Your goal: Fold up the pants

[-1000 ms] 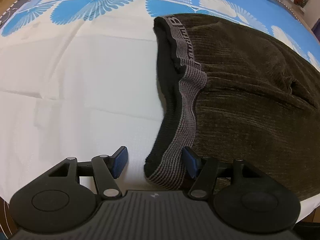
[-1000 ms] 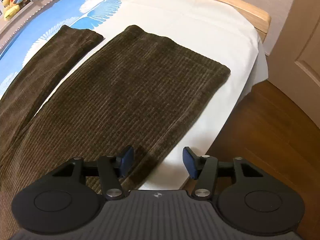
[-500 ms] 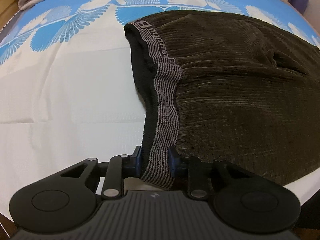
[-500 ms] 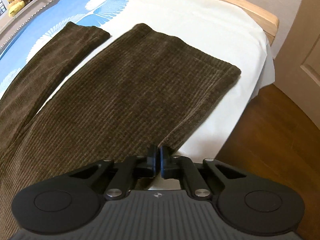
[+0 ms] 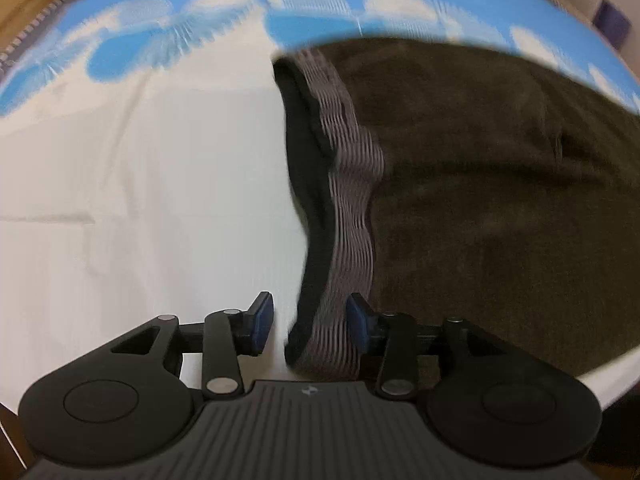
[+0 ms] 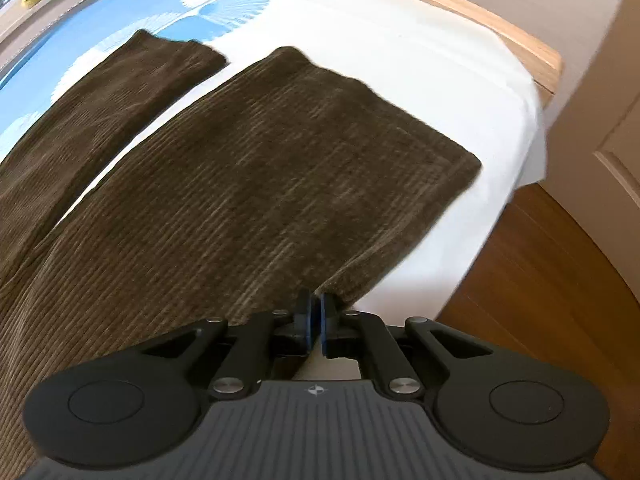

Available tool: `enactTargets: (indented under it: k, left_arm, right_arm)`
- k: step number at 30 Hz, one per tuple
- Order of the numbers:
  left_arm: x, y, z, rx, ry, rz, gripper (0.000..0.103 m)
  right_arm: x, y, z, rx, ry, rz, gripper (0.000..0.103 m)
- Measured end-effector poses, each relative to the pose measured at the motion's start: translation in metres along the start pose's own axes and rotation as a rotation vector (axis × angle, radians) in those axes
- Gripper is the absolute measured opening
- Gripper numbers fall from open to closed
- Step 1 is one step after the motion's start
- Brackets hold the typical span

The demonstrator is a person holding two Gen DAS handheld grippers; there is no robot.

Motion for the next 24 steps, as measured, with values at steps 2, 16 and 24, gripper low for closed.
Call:
enactTargets:
  k: [2,16,24]
  left_arm:
    - [-0.007,-0.010,-0.005,-0.014,0.022,-0.055,0.046]
    - [0.013,-0.023,-0.061,0.129,0.003,0.011,0.046]
    - [0.003,-0.053,-0.053,0.069,-0.034,-0.107,0.046]
  right_arm:
    - [-0.006,-0.005,-0.003,-0.023,0.021,-0.042,0.004]
    - [-0.056,-0.007,0.050,-0.141,-0.218,-0.158,0.045]
    - [-0.073,0.007,0.119,-0.205,-0.340,-0.149,0.045]
Point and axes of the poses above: each gripper's, at about its wrist camera, not at the fingertips, and x roughly the way its jaws point, z to its left, y to its underside, the point moved 10 cm from there along x, roughly the way its jaws point, and after that the axes turned 9 degrees about x, right-handed, at the moved point
